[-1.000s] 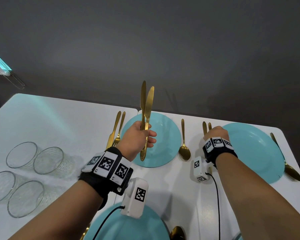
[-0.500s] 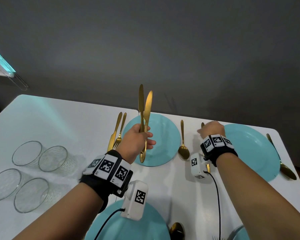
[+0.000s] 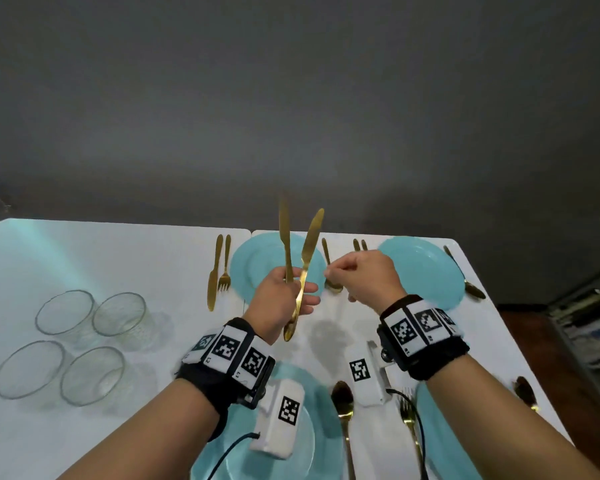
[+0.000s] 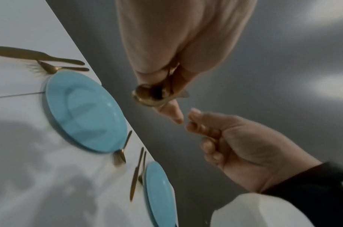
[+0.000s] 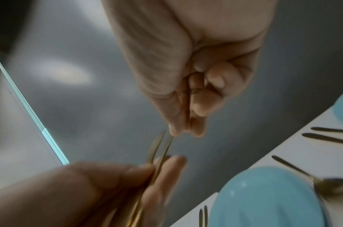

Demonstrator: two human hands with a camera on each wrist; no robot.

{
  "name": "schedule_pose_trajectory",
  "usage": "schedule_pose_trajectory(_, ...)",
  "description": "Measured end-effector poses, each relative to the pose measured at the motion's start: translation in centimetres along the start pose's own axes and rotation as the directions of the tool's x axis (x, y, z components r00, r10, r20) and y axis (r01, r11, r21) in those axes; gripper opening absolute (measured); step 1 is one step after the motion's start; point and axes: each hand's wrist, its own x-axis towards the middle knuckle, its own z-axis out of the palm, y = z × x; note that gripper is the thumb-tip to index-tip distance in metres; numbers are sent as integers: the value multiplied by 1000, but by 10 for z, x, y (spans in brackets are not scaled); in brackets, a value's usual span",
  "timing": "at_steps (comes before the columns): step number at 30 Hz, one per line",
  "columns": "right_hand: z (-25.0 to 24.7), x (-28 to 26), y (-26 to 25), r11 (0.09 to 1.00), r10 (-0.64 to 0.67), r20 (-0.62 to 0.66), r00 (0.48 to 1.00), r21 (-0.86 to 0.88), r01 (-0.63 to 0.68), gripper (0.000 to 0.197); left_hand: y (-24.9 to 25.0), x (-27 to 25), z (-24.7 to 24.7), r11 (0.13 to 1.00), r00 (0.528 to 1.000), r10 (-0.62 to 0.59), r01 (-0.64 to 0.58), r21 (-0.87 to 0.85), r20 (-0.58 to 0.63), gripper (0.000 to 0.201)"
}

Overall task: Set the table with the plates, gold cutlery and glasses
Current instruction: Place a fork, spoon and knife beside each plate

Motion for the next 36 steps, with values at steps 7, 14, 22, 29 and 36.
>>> schedule_pose_trajectory(7,39,-95,12,959,176,-59,983,237,-157,14,-25,-69,-5,1000,985,-19,16,16,174,15)
schedule_pose_trajectory(14,39,-145,33,739,259,120,958,615,-277,11,-50,-108,3,993,980,-16,-8,120,198,21)
schedule_pose_trajectory(22,34,-160,62,651,295,177,939,682,-333,12,-78,-125,33,992,988,-32,12,127,152,13)
schedule_pose_trajectory(29,14,-152,141,718,435,100,895,561,-412,5,-113,-116,56,979,994,-105,103,178,1,16)
schedule_pose_trajectory(36,26,-147,208,849,498,97,862,148,-508,22,-123,-107,62,978,989,-138,146,150,-59,22)
